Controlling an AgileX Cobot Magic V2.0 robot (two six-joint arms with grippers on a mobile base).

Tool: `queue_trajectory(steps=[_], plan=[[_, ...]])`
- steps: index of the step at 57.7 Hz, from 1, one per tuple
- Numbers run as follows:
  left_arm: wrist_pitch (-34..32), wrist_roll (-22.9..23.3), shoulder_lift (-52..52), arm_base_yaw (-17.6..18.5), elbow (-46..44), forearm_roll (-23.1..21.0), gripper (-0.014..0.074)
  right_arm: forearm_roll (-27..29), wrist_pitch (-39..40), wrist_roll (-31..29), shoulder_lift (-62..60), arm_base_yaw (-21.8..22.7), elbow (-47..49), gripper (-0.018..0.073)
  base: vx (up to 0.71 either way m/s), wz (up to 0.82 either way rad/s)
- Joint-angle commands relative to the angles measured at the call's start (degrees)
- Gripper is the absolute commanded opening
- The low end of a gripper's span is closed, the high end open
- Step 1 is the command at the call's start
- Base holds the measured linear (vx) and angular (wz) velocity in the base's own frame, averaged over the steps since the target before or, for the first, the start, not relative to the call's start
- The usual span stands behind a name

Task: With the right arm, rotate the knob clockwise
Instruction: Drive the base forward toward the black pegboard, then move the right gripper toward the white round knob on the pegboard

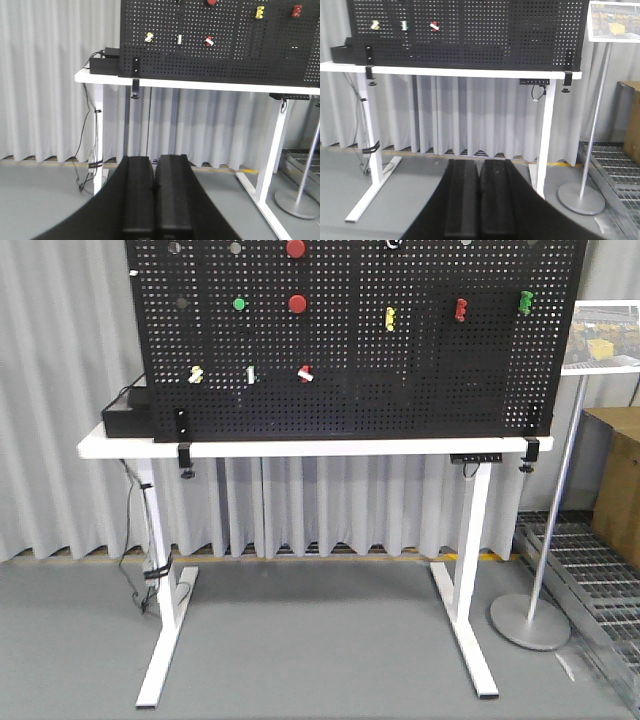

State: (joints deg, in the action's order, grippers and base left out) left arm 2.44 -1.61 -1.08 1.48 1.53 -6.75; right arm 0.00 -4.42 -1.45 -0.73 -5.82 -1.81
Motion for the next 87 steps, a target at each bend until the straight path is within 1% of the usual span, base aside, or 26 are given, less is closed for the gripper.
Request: queue_trajectory(steps=[1, 58, 87], plan=[[-4.69, 0.55, 0.03, -0.11, 0.75, -0.45, -0.0006, 0.0, 4.91, -0.04, -0.55, 0.24, -0.26, -0.0009, 0.45, -0.06], [-4.69, 0.55, 0.03, -0.11, 0.75, -0.45, -0.0006, 0.0, 4.91, -0.04, -0.55, 0.24, -0.26, -0.0009, 0.49, 0.04], [-4.69, 0.55, 0.03, -0.11, 0.75, -0.45, -0.0006, 0.0, 4.91, -0.04, -0.55, 0.24, -0.26, -0.0009, 0.38, 0.0]])
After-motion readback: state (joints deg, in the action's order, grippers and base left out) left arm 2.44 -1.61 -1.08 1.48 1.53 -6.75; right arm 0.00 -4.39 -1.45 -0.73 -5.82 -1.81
